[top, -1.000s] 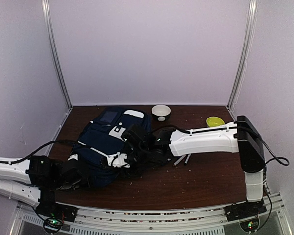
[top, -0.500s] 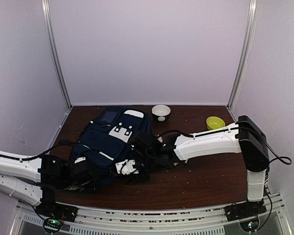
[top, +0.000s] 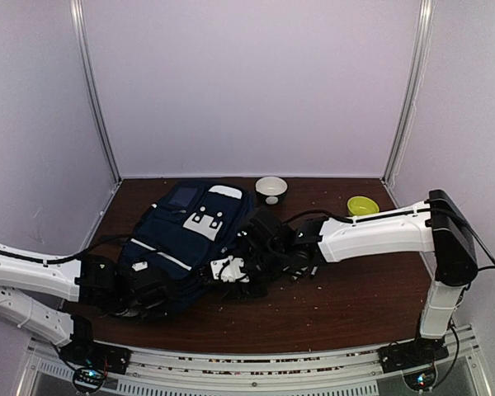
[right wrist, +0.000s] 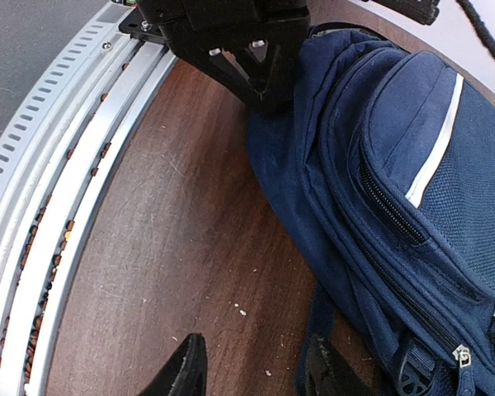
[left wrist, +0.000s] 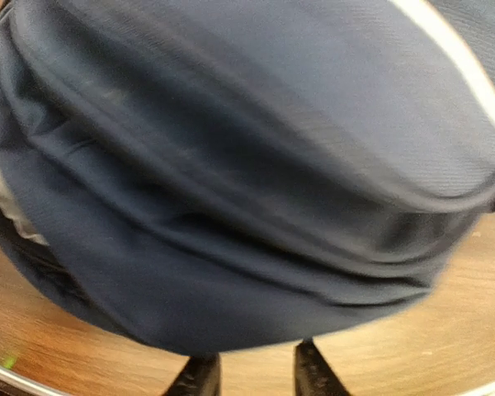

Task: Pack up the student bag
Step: Grab the largest pocket of the student bag.

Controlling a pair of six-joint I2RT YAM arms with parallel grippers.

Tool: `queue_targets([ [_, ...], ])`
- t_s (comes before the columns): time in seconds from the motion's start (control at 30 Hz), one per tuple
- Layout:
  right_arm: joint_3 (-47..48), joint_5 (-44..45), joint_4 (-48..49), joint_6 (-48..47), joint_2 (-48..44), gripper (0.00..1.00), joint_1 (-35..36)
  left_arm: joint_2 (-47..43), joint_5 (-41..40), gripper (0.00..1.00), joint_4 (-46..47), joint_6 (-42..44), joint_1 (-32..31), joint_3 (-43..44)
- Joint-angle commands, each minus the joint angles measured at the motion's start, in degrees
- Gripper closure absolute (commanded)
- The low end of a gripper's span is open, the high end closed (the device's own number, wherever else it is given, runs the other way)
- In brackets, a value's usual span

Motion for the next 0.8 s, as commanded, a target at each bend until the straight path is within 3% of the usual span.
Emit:
queue_targets([
  [0.0,-0.38,-1.98,1.23,1.73,-1.23,0.59,-0.82,2.40,2.22,0.63,0.23,0.89,0.30,5.35],
  [0.1,-0.26,-2.28,1.24,2.32,-1.46,0.59,-1.24,3.58,2.61,0.56,-0.59,0.52,0.68,5.71],
  [0.5,-0.99,-3.88,1.57,3.62,-1.98,0.59,-2.72,5.46,3.03,0.57,1.97,1.90,4.22,3.04],
  [0.67,-1.14,-4.06,1.79,3.66,-2.06,0.60,-2.86,7.82,3.07,0.64,2.70,2.77,5.20,2.93],
  [0.77,-1.21,-4.24,1.99,3.82,-2.00,0.60,-2.85,8.65,2.79,0.73,3.40,3.45,5.22,3.02],
])
